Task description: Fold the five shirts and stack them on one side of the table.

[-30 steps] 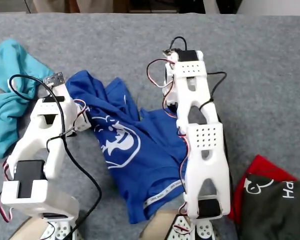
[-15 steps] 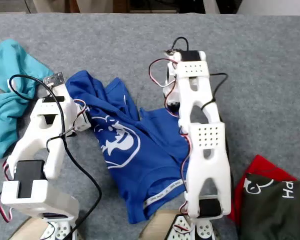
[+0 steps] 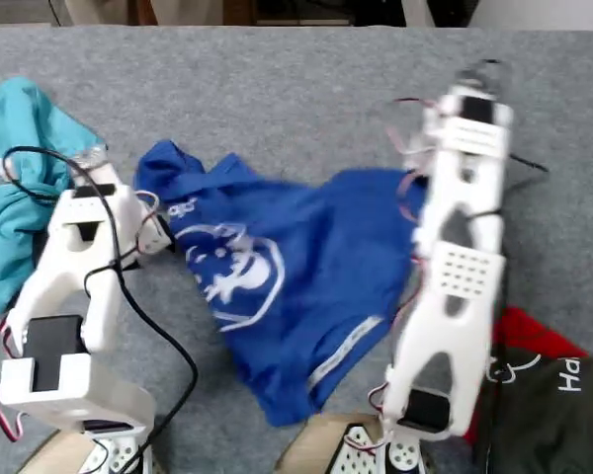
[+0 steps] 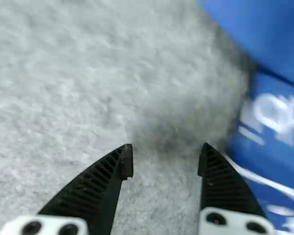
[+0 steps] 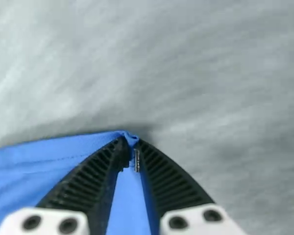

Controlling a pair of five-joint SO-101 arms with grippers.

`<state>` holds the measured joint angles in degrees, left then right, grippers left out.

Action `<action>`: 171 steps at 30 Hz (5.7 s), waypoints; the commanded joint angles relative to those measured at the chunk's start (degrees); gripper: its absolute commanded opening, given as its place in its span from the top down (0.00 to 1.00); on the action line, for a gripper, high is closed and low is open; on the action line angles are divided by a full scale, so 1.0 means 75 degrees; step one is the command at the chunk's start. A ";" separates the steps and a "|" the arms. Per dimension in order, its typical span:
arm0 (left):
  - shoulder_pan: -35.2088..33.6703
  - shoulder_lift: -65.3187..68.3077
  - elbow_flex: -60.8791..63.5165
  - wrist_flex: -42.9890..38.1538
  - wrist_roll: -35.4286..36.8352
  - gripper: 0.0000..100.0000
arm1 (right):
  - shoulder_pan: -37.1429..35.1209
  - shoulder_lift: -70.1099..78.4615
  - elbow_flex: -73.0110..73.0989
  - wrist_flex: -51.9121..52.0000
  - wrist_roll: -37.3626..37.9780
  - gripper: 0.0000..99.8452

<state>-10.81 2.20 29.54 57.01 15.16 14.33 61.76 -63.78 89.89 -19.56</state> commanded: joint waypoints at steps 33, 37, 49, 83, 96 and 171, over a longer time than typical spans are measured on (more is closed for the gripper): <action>0.2532 0.3757 -0.5521 0.3247 0.0492 0.98 | 0.1893 0.0967 -0.2104 -0.1348 -0.0504 0.99; 0.2614 0.3745 -0.5697 0.4220 0.0094 0.98 | 0.1893 0.0967 -0.2104 -0.1348 -0.0504 0.99; 0.2907 0.3007 -0.5744 0.5075 -0.0070 0.98 | 0.1717 0.0955 -0.2104 -0.1289 -0.0094 0.99; 0.1817 0.7719 -1.1499 0.0973 0.0762 0.73 | 0.1436 0.0979 -0.2104 -0.0926 0.0199 0.94; 0.2262 0.9313 -1.4875 0.4864 -0.0727 0.96 | 0.1424 0.0979 -0.2104 -0.0926 0.0199 0.94; 0.1618 0.9430 -1.6610 0.5497 0.2379 0.97 | 0.0393 0.0850 -0.2421 0.0199 0.0668 0.89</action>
<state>3.25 75.08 -93.10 97.98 32.92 21.10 69.32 -77.85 88.04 -15.08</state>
